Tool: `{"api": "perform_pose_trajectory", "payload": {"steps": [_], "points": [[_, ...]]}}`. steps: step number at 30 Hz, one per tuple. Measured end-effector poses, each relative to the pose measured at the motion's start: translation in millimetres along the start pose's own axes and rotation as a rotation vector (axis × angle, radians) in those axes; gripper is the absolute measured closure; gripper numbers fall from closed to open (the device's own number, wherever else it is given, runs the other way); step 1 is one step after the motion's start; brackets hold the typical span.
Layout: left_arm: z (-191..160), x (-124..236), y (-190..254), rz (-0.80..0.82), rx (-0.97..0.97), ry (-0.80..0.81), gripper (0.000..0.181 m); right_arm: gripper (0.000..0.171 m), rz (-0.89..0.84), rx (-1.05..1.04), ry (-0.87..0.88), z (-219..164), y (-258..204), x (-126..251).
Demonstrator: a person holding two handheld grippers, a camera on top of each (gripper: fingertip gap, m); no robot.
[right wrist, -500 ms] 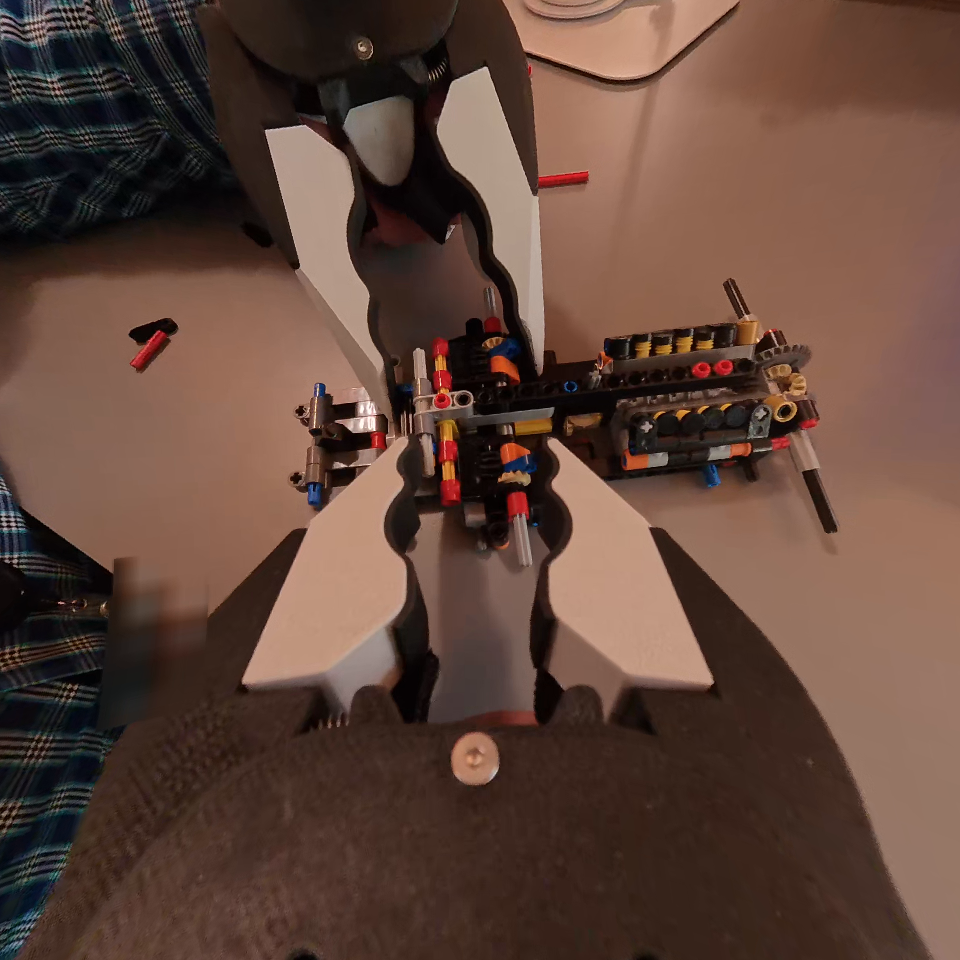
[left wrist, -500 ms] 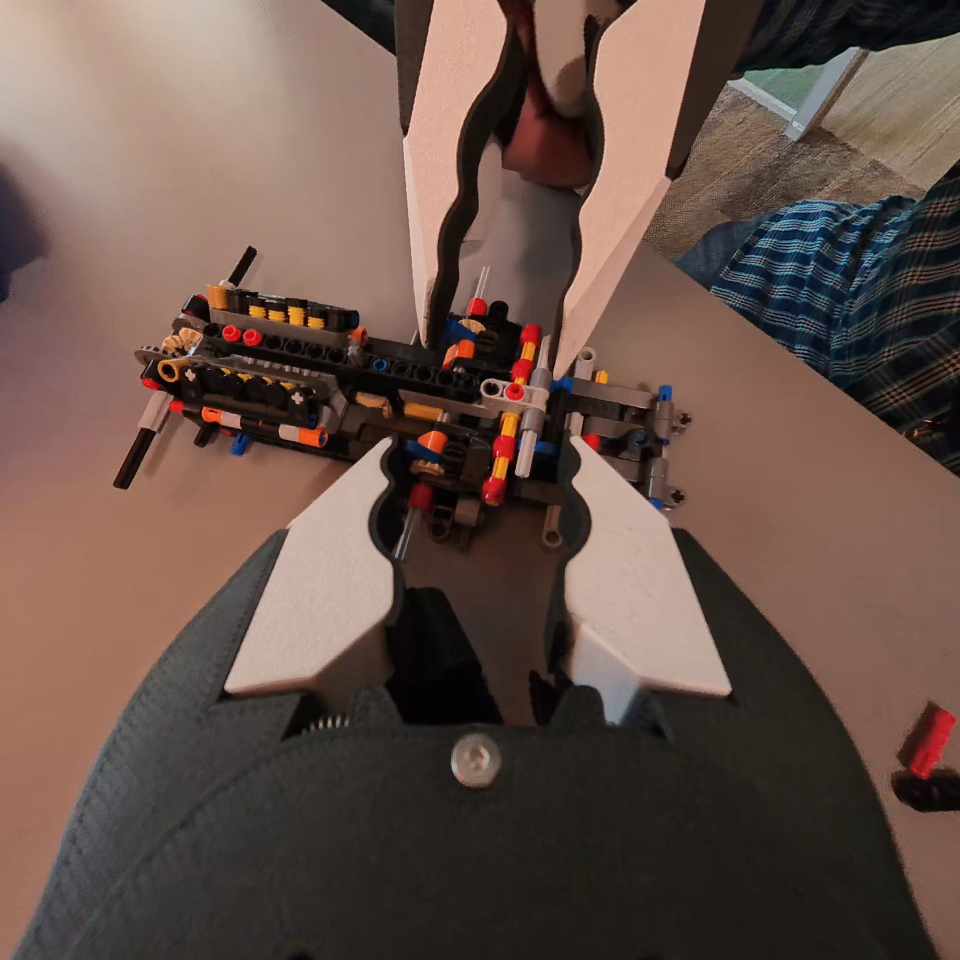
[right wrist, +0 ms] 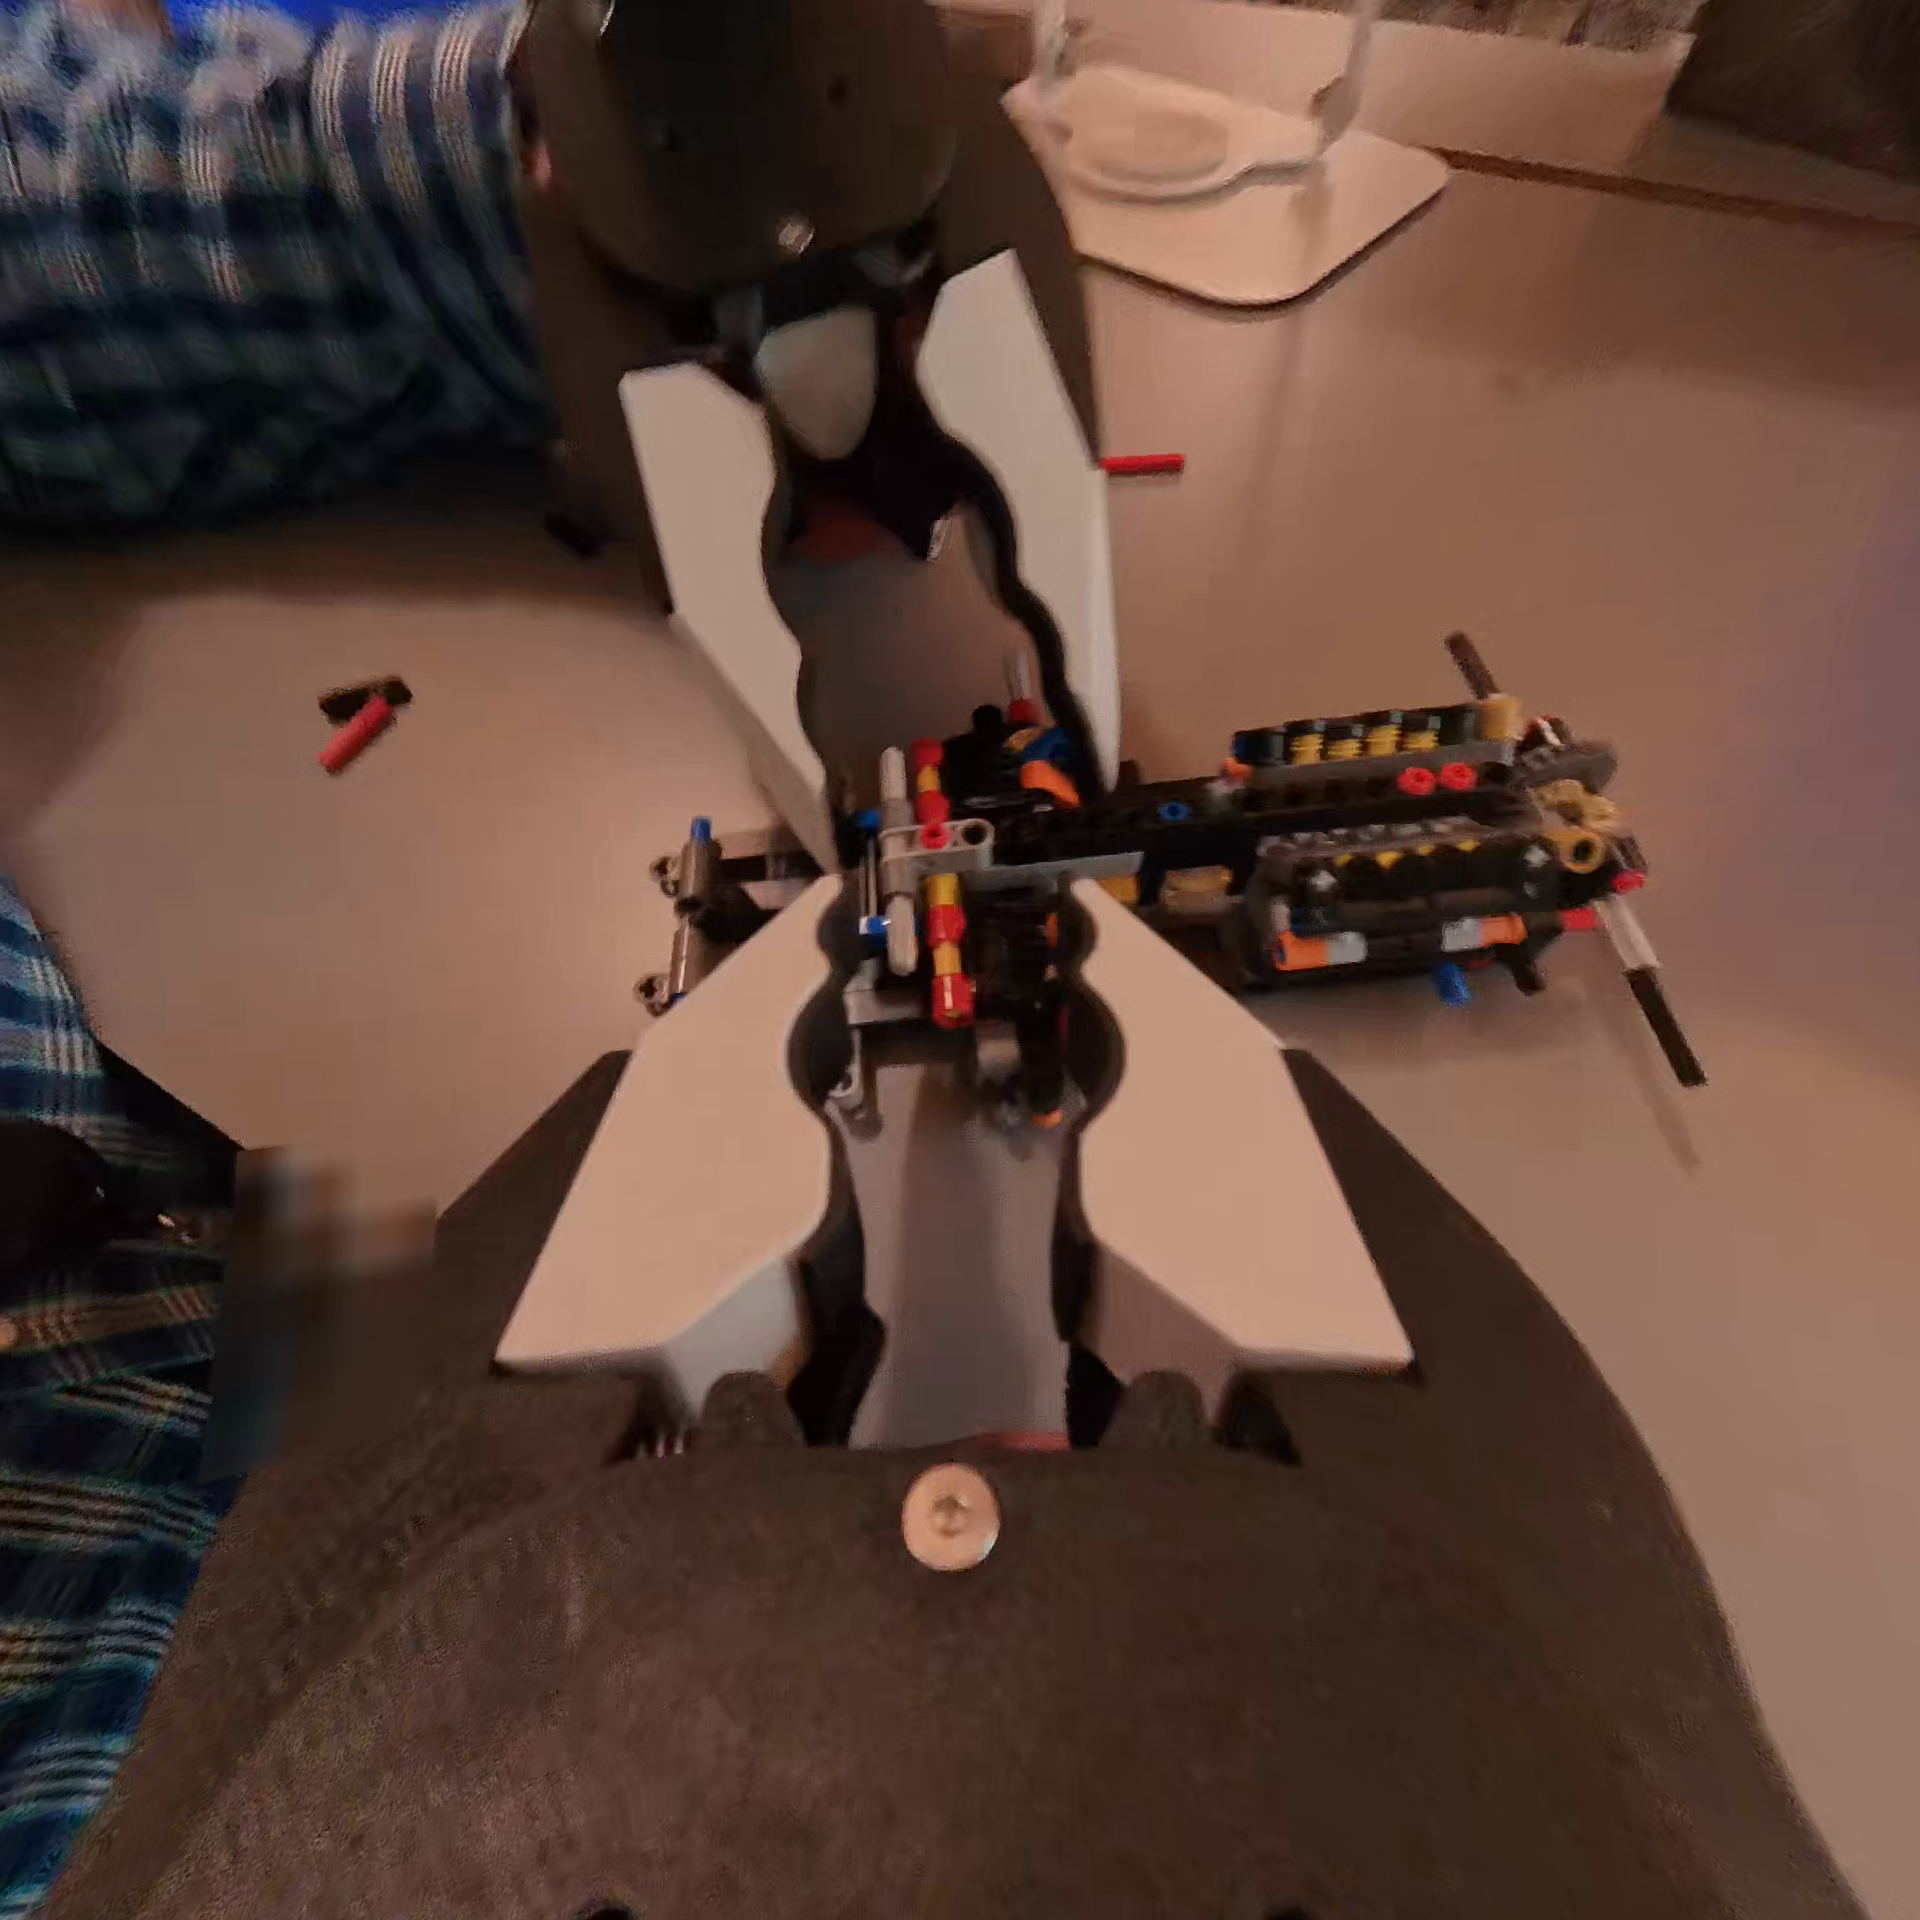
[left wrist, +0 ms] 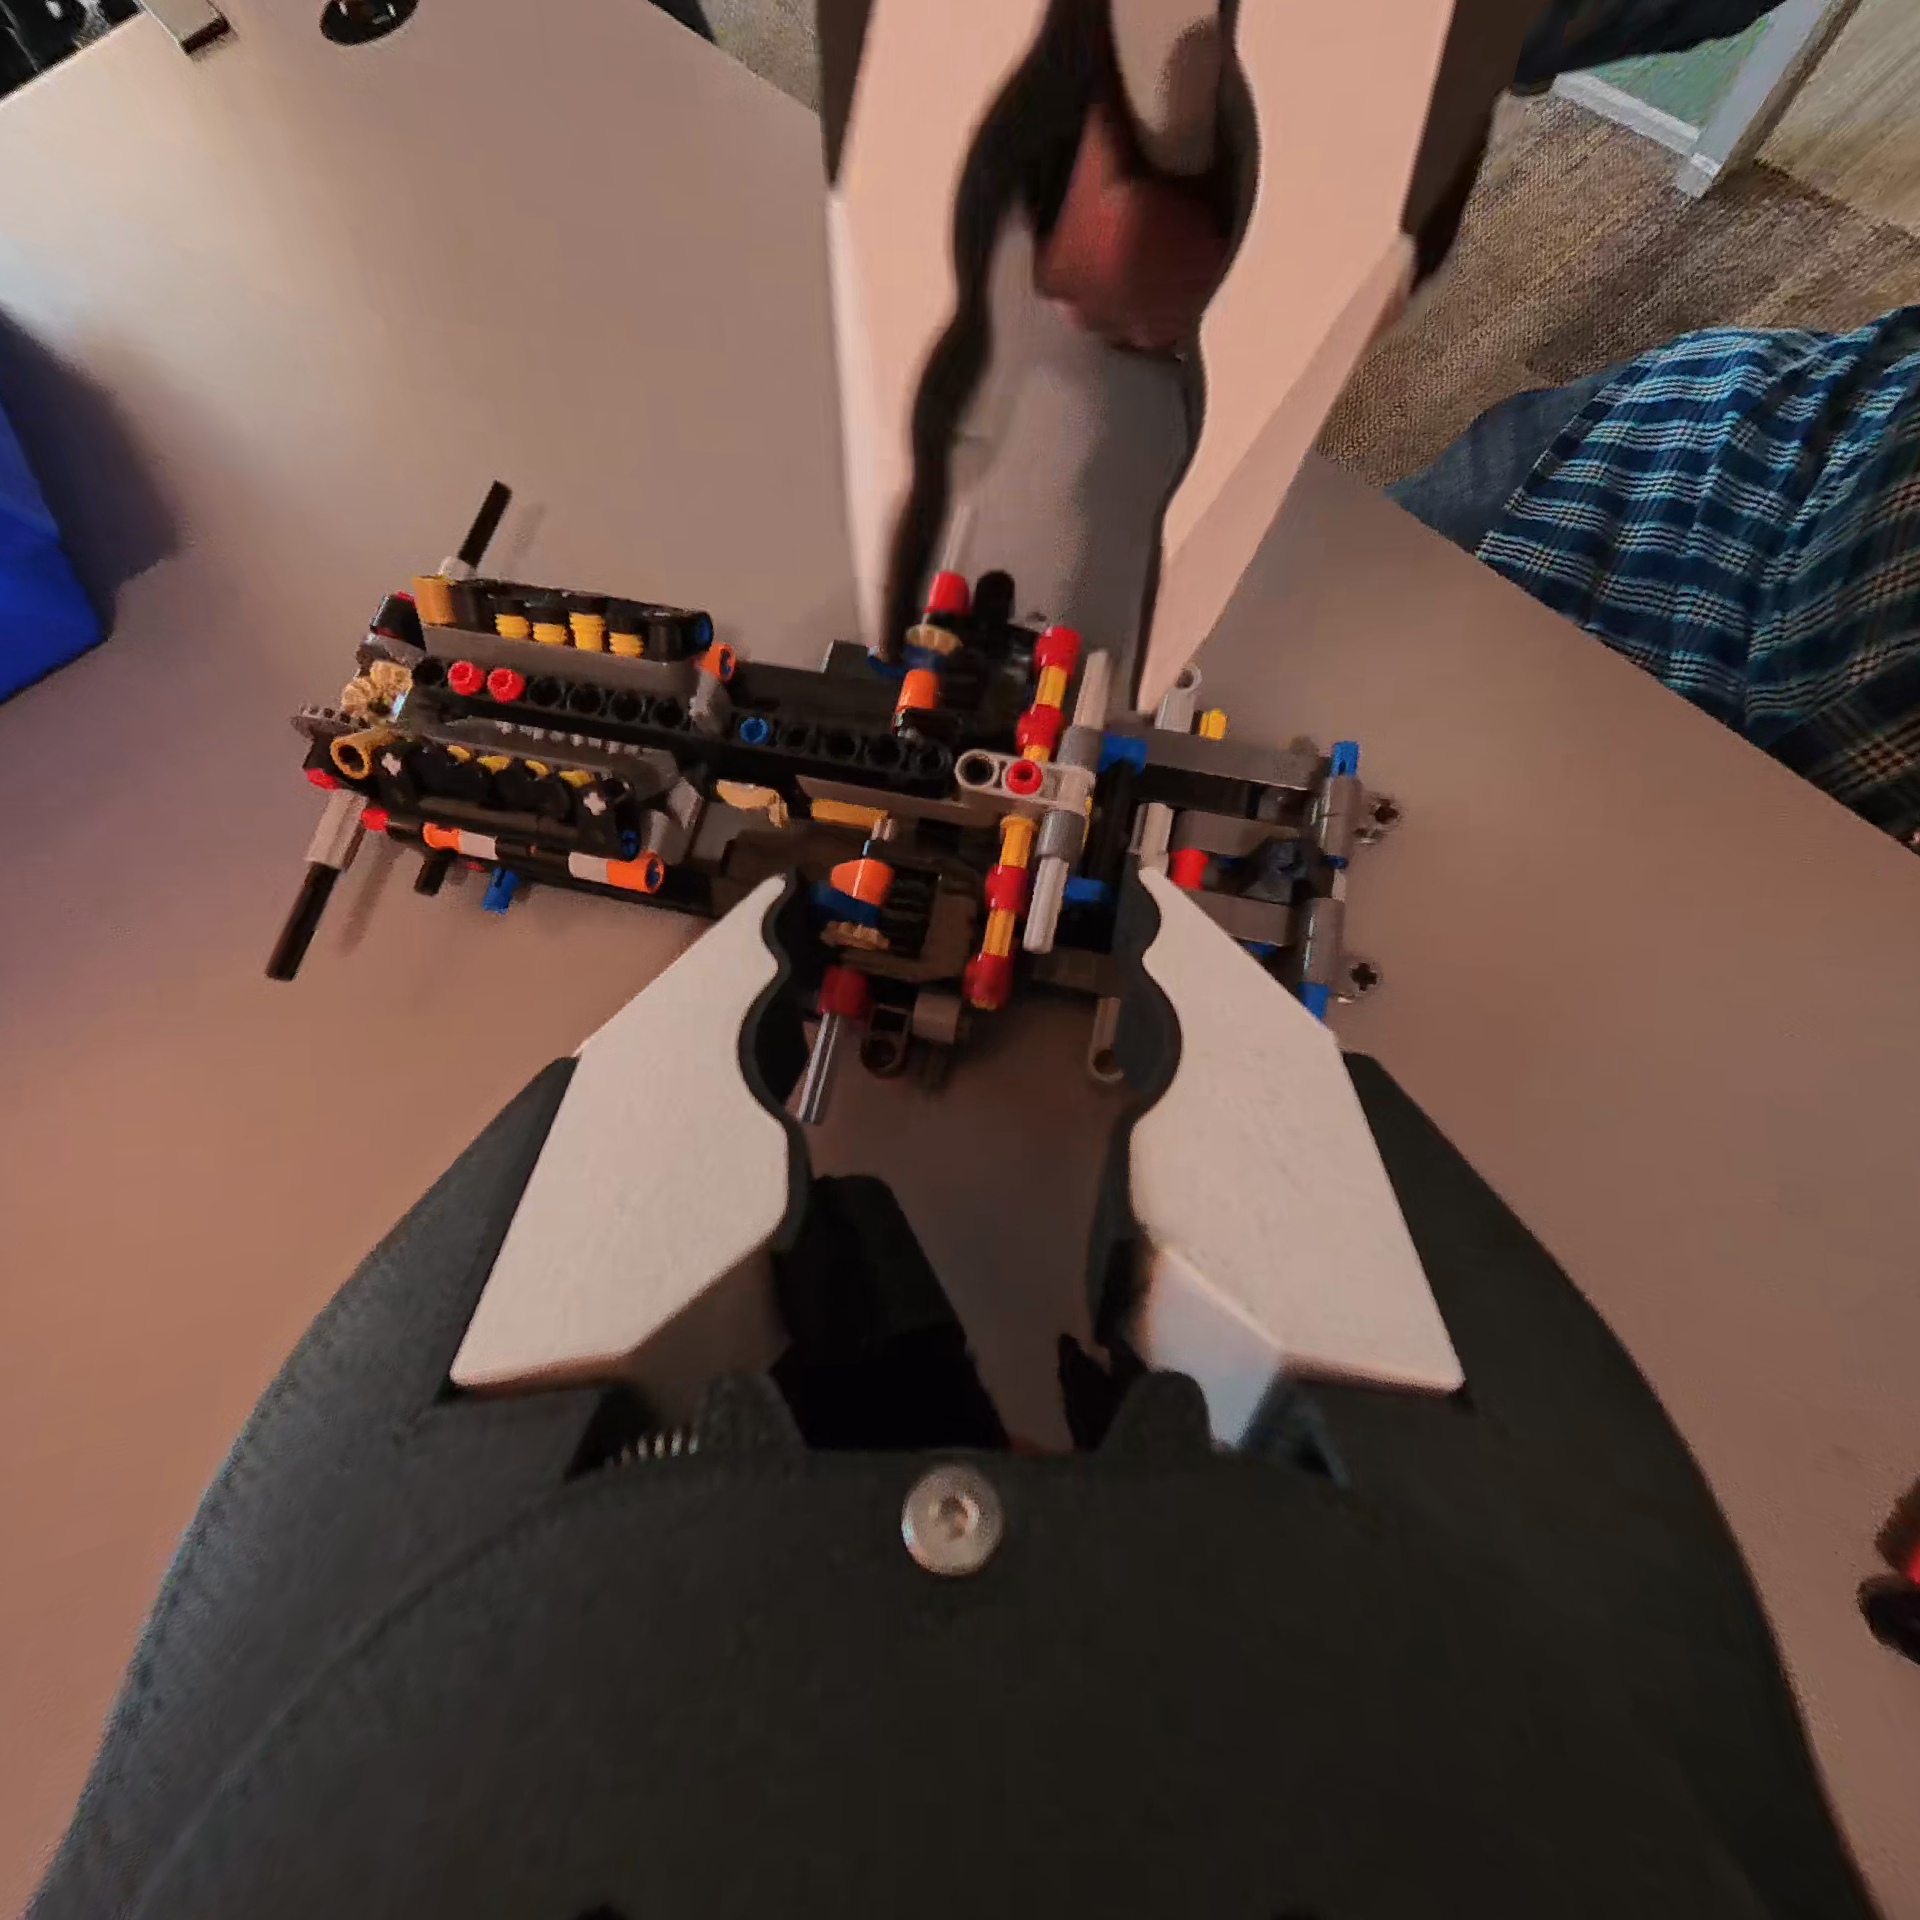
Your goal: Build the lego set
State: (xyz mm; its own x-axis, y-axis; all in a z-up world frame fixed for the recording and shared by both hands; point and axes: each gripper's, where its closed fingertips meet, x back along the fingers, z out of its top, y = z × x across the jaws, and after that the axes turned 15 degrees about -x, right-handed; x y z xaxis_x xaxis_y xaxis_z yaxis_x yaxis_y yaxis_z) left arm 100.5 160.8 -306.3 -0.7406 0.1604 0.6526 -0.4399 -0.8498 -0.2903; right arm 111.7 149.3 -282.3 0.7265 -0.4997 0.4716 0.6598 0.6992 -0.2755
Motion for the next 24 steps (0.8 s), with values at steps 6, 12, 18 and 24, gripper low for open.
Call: {"api": "perform_pose_trajectory", "payload": {"steps": [6,12,18,24], "points": [[0.2,-0.6,2.2,-0.022,0.017,0.004,0.123,0.125,-0.002,-0.120,-0.102,-10.9,10.8,-3.8],[0.5,-0.6,2.0,-0.018,0.017,0.004,0.123,0.126,0.012,-0.208,-0.123,-12.9,10.8,-5.7],[2.4,-0.3,2.4,-0.011,0.000,0.013,0.123,0.128,0.004,-0.220,-0.104,-13.9,9.9,-4.8],[0.6,0.2,3.1,-0.005,-0.003,0.010,0.124,0.129,-0.040,-0.099,-0.068,-9.9,8.4,-4.3]]}}
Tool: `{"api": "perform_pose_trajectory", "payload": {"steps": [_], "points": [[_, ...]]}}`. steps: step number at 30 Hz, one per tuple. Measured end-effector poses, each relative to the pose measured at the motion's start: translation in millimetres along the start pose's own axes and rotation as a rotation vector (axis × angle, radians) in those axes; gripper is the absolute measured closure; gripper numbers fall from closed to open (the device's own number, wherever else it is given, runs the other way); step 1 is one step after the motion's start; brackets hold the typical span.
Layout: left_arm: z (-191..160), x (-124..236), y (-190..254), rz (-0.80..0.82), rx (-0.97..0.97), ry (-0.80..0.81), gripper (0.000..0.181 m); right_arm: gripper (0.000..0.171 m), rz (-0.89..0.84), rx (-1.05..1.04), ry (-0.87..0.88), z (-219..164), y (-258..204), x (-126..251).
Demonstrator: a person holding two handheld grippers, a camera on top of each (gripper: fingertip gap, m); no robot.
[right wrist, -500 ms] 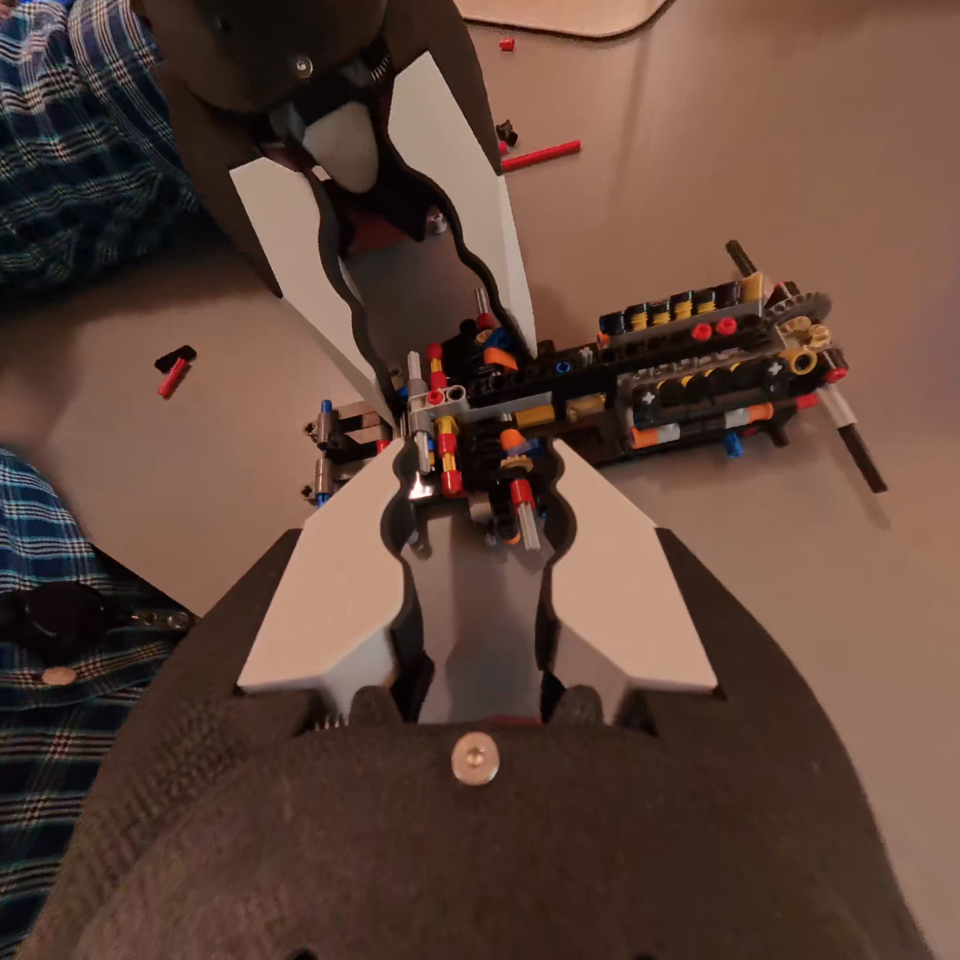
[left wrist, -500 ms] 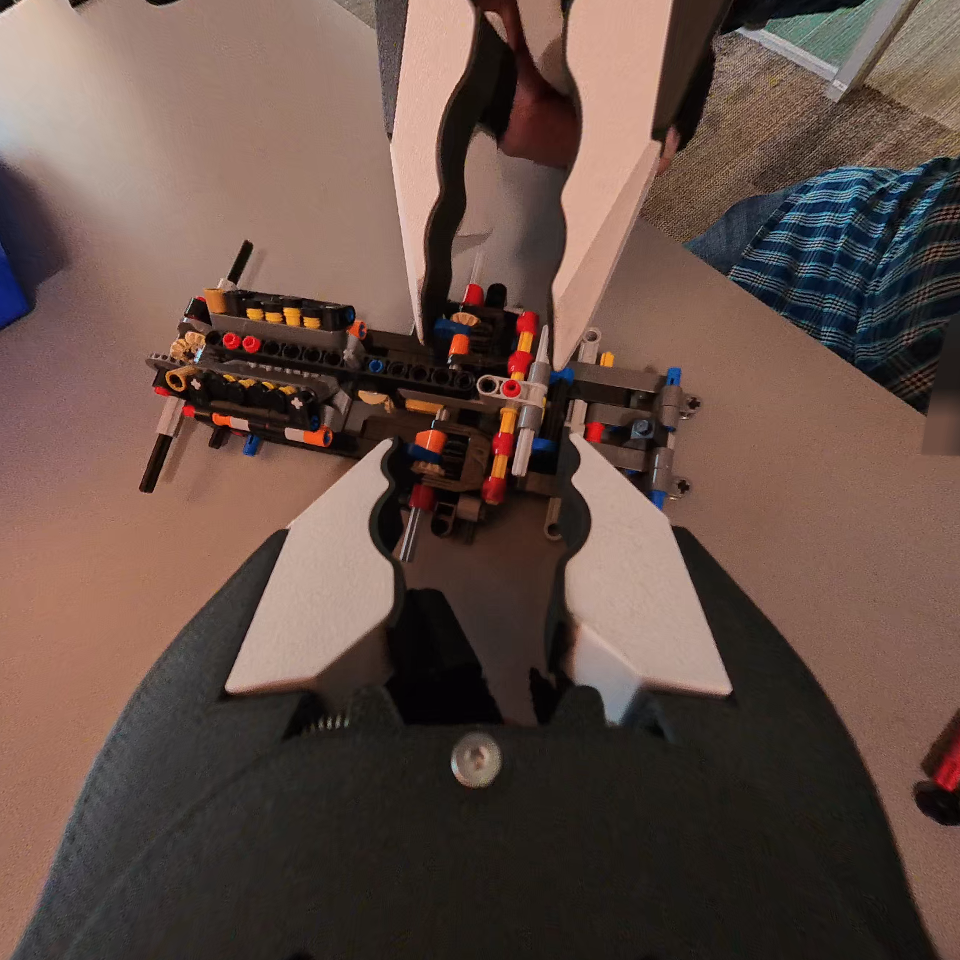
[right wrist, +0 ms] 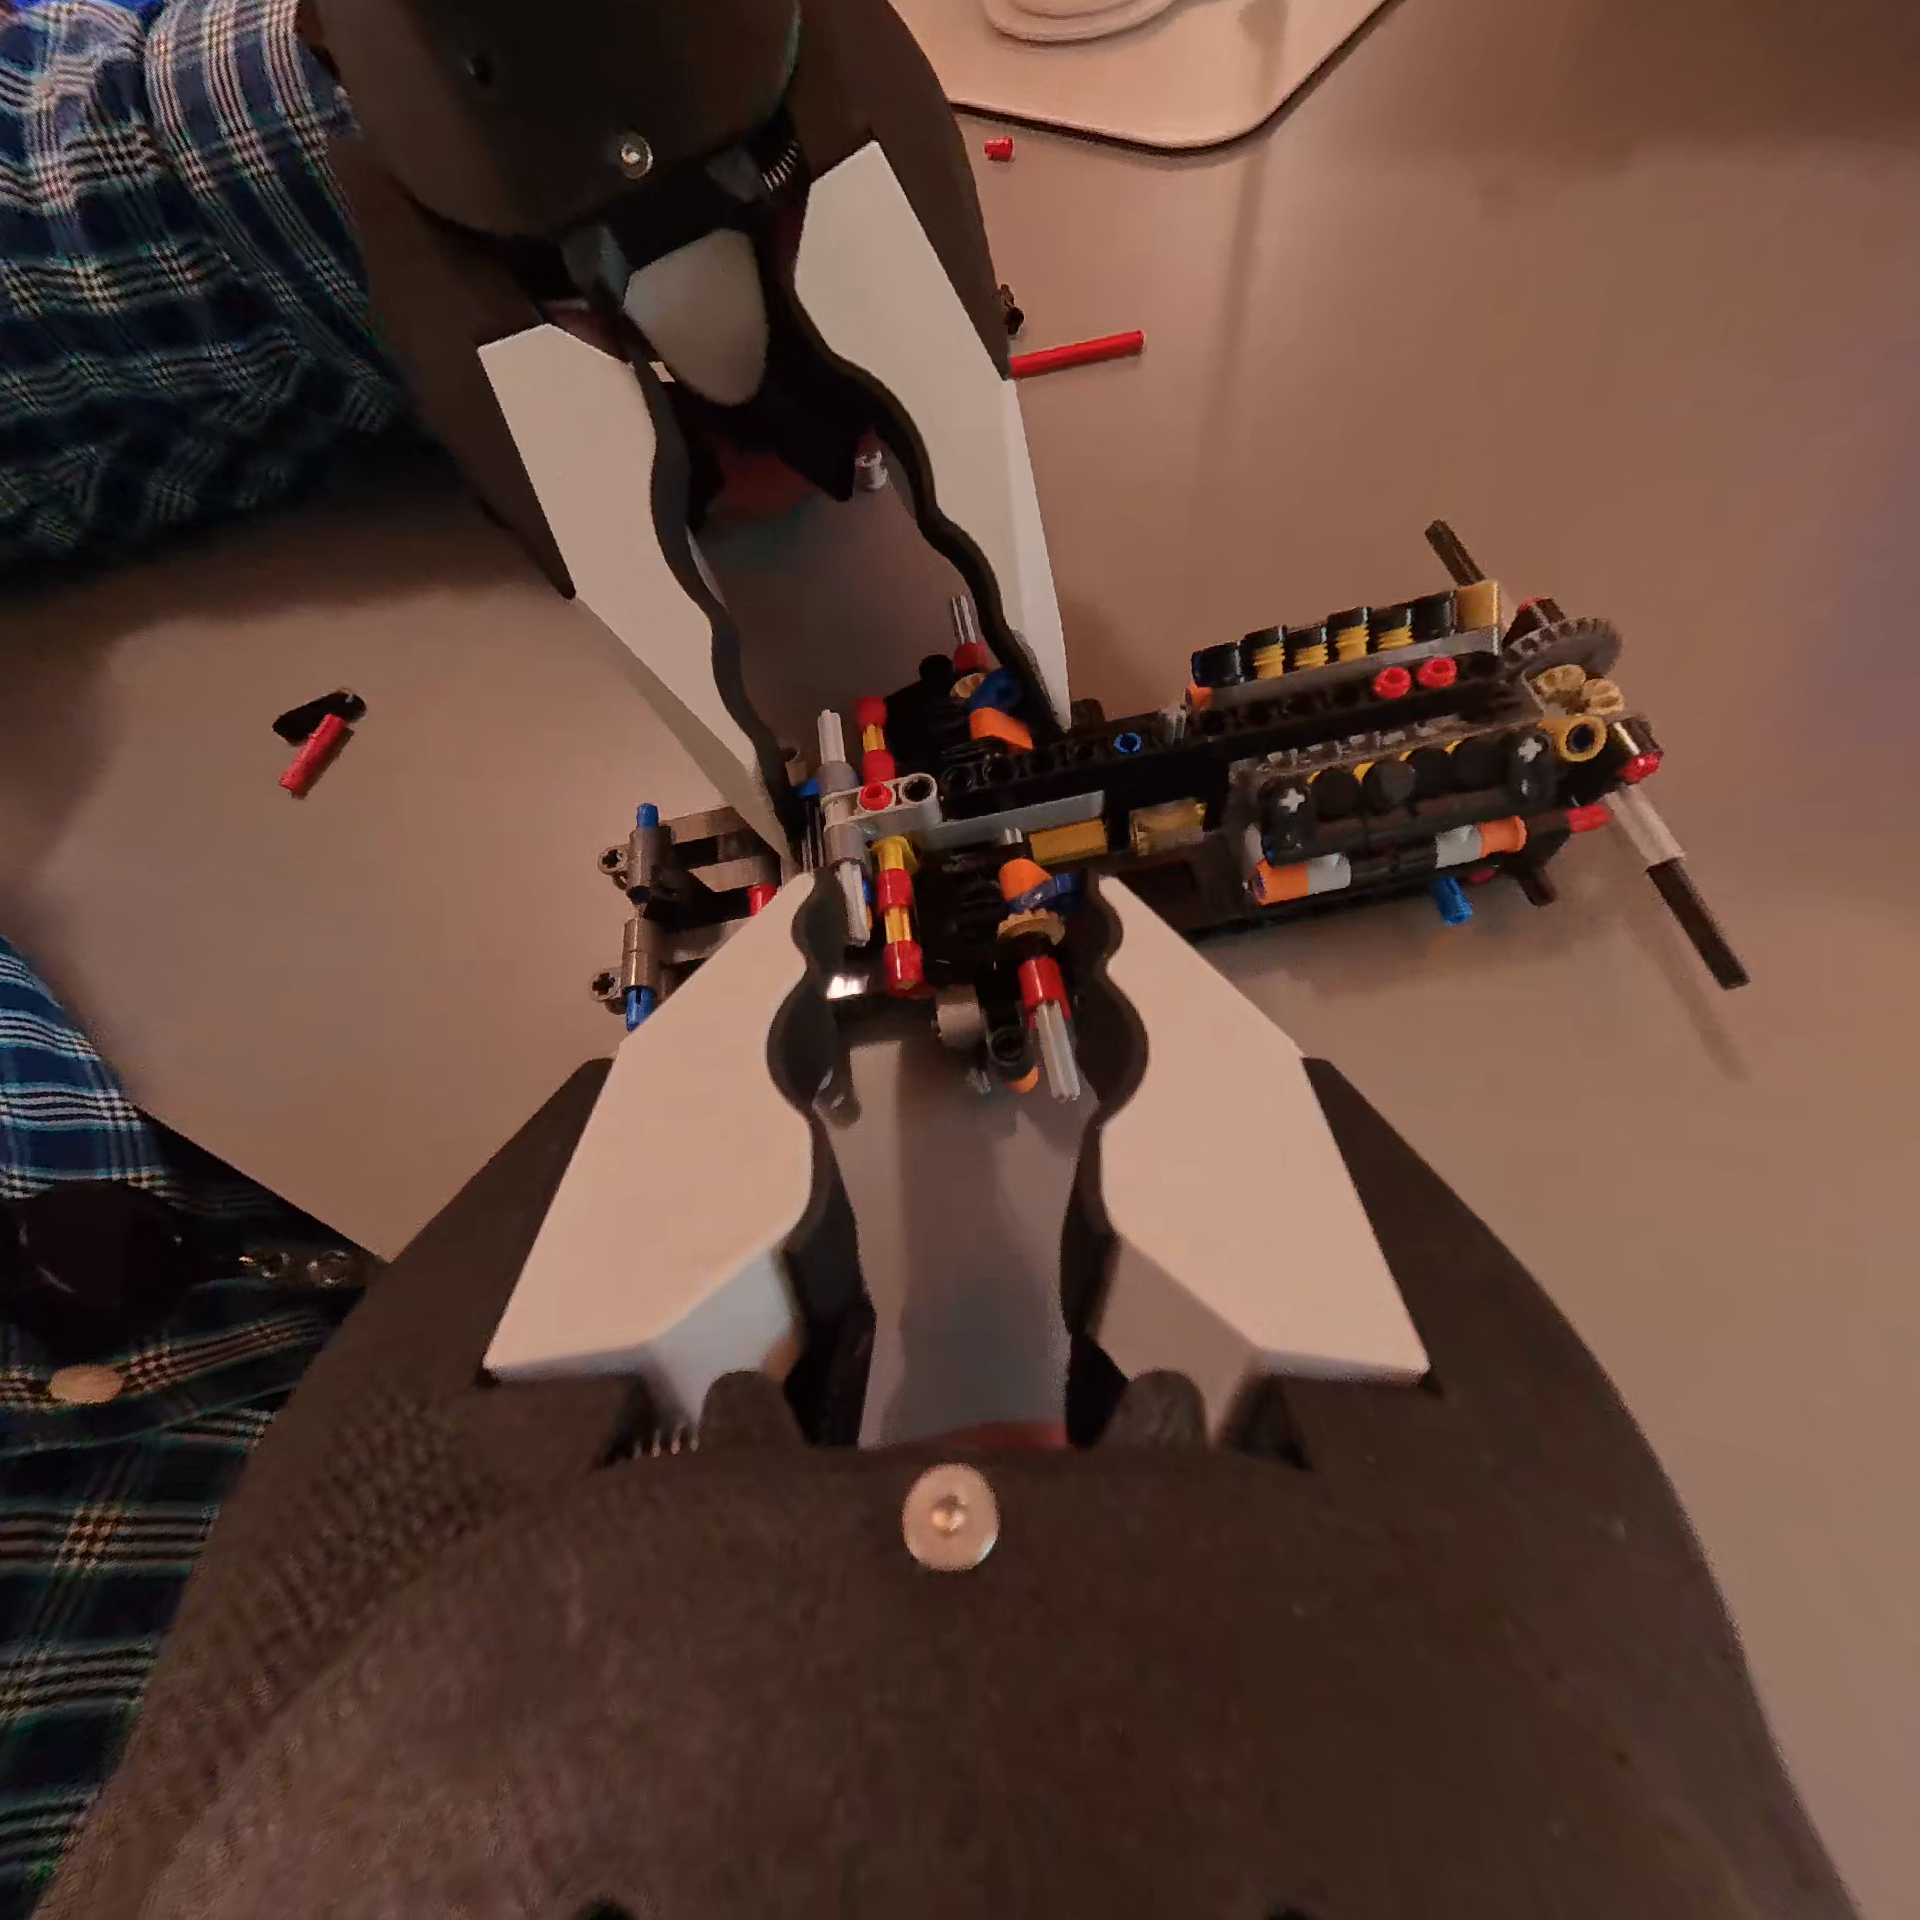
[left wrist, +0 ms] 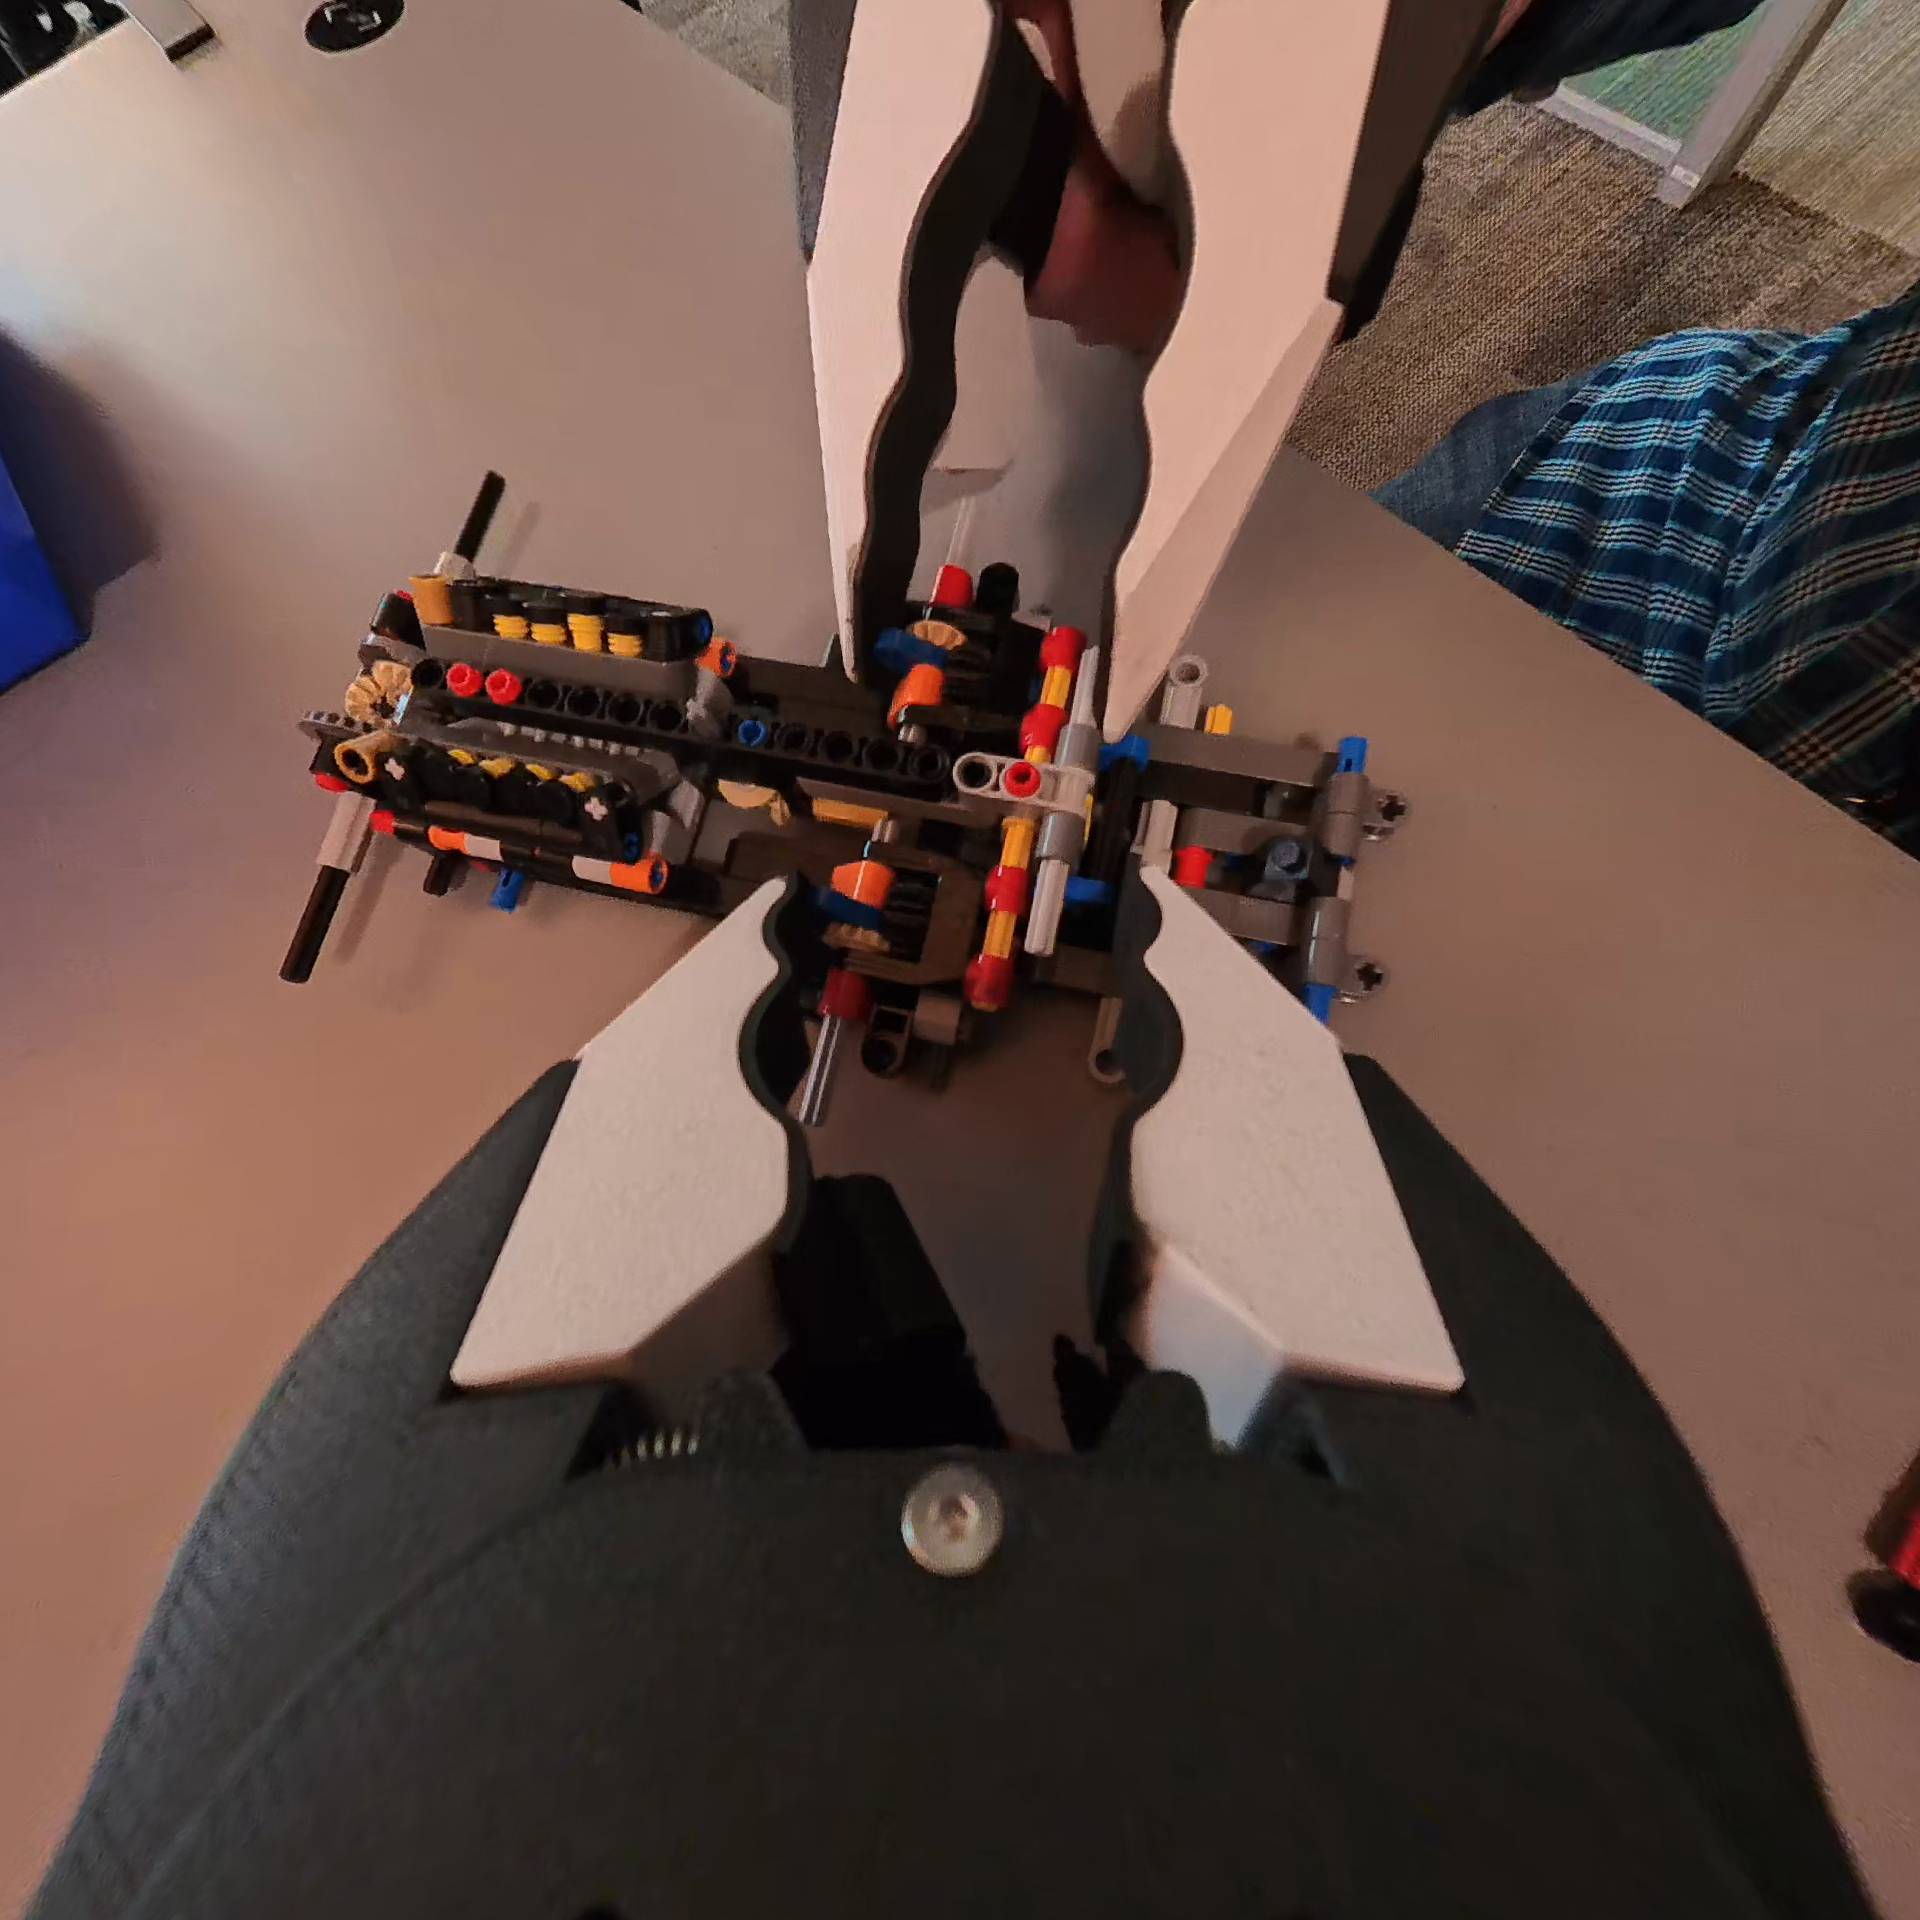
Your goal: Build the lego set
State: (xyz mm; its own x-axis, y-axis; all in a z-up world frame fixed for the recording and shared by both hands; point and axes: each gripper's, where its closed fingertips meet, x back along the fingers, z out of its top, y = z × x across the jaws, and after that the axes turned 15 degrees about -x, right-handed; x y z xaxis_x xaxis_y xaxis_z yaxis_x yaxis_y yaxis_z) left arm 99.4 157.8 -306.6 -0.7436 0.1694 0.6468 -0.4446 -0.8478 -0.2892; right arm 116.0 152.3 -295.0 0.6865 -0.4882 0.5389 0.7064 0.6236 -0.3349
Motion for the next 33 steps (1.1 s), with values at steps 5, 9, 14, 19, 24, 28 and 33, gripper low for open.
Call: {"api": "perform_pose_trajectory", "payload": {"steps": [5,9,14,19,24,28,33], "points": [[0.2,0.6,0.8,0.006,-0.016,-0.007,0.124,0.130,-0.026,0.061,0.025,0.5,-1.9,0.9],[0.3,0.8,1.5,0.009,-0.026,-0.015,0.124,0.130,-0.039,0.094,0.037,0.4,-3.2,1.3],[0.0,0.7,2.2,0.007,-0.032,-0.025,0.124,0.131,-0.057,0.131,0.051,0.5,-4.6,1.8],[-0.1,0.5,2.4,0.008,-0.040,-0.027,0.124,0.131,-0.074,0.168,0.065,0.7,-5.7,2.4],[0.0,0.3,3.0,0.007,-0.043,-0.028,0.124,0.132,-0.081,0.189,0.073,0.5,-6.7,2.8],[-0.1,0.2,4.0,0.000,-0.043,-0.028,0.124,0.132,-0.086,0.208,0.080,0.1,-8.0,3.1],[0.1,0.1,5.3,-0.009,-0.042,-0.027,0.124,0.133,-0.099,0.247,0.094,-0.4,-9.8,3.7]]}}
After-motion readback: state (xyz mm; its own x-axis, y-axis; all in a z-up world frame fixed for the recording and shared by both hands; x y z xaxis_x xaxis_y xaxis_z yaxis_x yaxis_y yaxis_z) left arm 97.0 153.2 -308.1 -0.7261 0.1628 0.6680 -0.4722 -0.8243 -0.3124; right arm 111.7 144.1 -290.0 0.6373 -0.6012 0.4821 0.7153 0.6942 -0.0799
